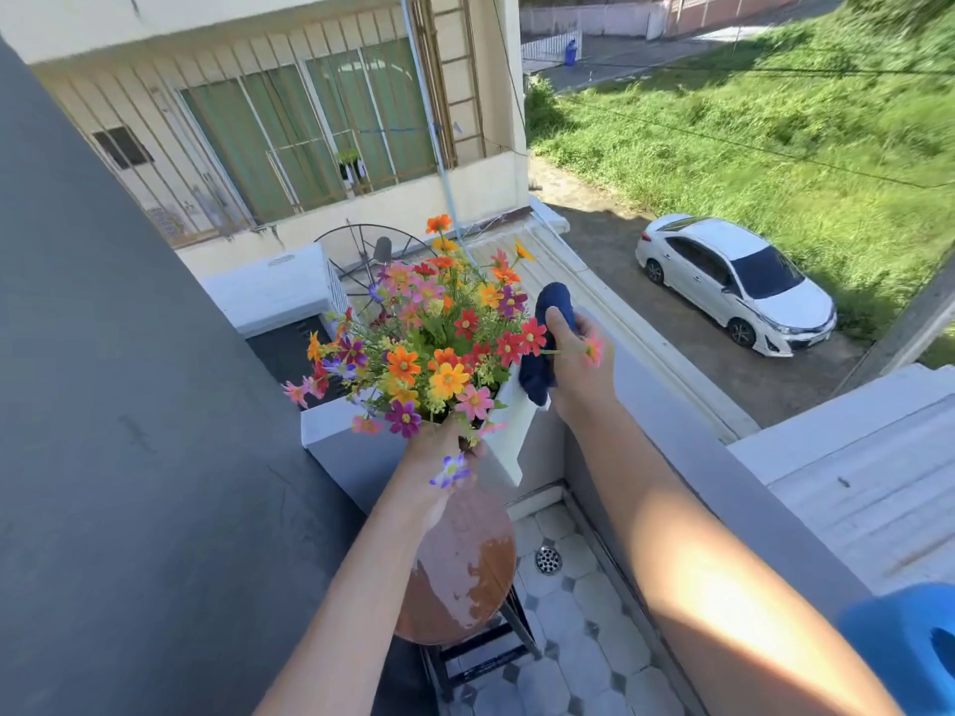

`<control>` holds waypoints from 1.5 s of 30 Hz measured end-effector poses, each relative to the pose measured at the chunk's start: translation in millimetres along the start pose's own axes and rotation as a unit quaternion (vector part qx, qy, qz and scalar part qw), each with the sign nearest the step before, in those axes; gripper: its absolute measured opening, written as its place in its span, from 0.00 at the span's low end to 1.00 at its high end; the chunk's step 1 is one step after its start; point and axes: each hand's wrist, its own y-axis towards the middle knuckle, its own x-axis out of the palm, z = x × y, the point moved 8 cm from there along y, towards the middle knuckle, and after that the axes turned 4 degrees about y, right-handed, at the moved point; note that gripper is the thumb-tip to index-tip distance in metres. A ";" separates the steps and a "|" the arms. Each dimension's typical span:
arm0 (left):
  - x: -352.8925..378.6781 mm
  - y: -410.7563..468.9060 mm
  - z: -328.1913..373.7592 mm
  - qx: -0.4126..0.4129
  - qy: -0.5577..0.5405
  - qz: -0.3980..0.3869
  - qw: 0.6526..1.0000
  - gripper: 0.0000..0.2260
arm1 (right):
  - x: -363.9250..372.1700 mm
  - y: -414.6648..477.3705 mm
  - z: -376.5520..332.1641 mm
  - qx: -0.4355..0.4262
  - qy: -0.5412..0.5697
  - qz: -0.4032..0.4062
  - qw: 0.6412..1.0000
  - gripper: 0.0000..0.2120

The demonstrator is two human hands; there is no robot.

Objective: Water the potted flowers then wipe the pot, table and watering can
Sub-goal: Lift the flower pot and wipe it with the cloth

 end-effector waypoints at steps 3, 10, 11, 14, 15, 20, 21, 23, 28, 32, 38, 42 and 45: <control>-2.7 -0.1 0.8 -0.011 -0.002 0.006 1.000 0.11 | -2.2 2.5 3.3 -0.016 -0.047 -0.010 0.999 0.18; -3.7 5.2 16.0 -0.008 -0.043 0.003 0.999 0.12 | 13.2 -69.1 22.0 -0.023 -0.076 -0.056 0.995 0.09; -6.3 6.6 18.8 -0.003 -0.047 0.006 0.999 0.12 | 14.3 -80.7 25.3 -0.032 -0.087 -0.069 0.993 0.10; -13.4 12.6 20.9 0.015 -0.075 0.000 0.997 0.11 | 9.8 -98.7 39.1 -0.047 -0.140 -0.081 0.986 0.15; -14.0 12.6 21.0 0.019 -0.090 -0.011 0.996 0.11 | 5.6 -99.4 44.3 -0.043 -0.161 -0.075 0.983 0.15; -14.4 3.0 23.7 0.028 -0.088 -0.031 0.995 0.13 | -13.2 -94.9 62.5 -0.007 -0.193 -0.047 0.980 0.14; -14.5 1.9 23.7 0.033 -0.082 -0.033 0.996 0.13 | -14.0 -95.4 63.5 -0.006 -0.200 -0.042 0.979 0.14; -16.2 2.3 23.8 0.043 -0.077 -0.026 0.996 0.13 | -11.7 -97.9 62.1 -0.010 -0.199 -0.033 0.979 0.13; -14.1 -5.9 28.8 0.040 0.091 0.041 0.994 0.14 | 8.7 -96.6 37.5 -0.054 -0.097 -0.022 0.994 0.11; -10.3 -8.7 23.2 0.030 0.036 -0.009 0.999 0.14 | 9.2 -82.4 14.9 -0.105 -0.068 0.013 0.992 0.09; -12.6 -12.1 14.5 0.019 -0.042 -0.046 0.998 0.11 | -12.9 -62.3 12.0 -0.148 -0.189 0.034 0.970 0.13; -15.5 -11.7 12.9 -0.012 -0.121 -0.058 0.991 0.13 | -23.2 -70.9 27.0 -0.147 -0.240 0.002 0.959 0.16; -13.9 -6.8 13.2 -0.013 -0.149 -0.073 0.986 0.12 | -12.8 -79.6 37.1 -0.145 -0.263 -0.044 0.953 0.16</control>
